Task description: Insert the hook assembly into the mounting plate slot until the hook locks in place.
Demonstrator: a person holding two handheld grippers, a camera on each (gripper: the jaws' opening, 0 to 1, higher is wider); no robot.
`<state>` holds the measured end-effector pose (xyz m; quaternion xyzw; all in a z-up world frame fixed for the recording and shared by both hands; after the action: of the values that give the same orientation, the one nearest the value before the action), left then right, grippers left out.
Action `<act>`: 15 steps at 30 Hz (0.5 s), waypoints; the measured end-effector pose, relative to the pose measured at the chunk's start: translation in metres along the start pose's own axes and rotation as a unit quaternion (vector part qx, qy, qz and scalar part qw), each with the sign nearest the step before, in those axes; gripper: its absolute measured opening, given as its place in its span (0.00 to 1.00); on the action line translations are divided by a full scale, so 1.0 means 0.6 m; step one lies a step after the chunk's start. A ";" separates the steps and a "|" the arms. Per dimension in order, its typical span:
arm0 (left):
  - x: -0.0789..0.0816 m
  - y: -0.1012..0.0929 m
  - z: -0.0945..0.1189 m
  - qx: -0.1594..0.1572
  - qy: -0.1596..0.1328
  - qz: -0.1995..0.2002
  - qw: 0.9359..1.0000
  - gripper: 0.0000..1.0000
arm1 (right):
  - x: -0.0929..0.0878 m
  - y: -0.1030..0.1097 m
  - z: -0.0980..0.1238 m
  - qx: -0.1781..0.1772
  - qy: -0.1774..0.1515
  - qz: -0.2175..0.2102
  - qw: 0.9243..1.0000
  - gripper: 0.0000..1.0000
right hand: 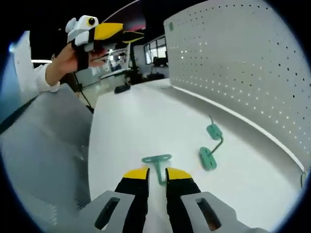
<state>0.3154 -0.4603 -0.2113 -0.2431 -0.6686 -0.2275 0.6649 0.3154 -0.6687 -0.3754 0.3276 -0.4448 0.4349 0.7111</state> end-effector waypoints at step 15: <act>0.001 -0.002 0.001 -0.003 -0.001 0.000 1.000 0.48 | -0.014 -0.004 -0.012 0.001 0.019 0.012 1.000 0.04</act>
<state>0.3139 -0.4608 -0.2107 -0.2451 -0.6689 -0.2289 0.6634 0.3181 -0.6662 -0.3859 0.3142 -0.4345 0.4496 0.7144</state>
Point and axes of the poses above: the point that each gripper's makers call its tool centre point, and the gripper's own axes: z roughly backward along the fingers, y roughly to its left, x roughly out of its top, the point moved 7 cm from there along z, roughly backward along the fingers, and after that the axes turned 9 degrees about -y, right-handed, at the moved point
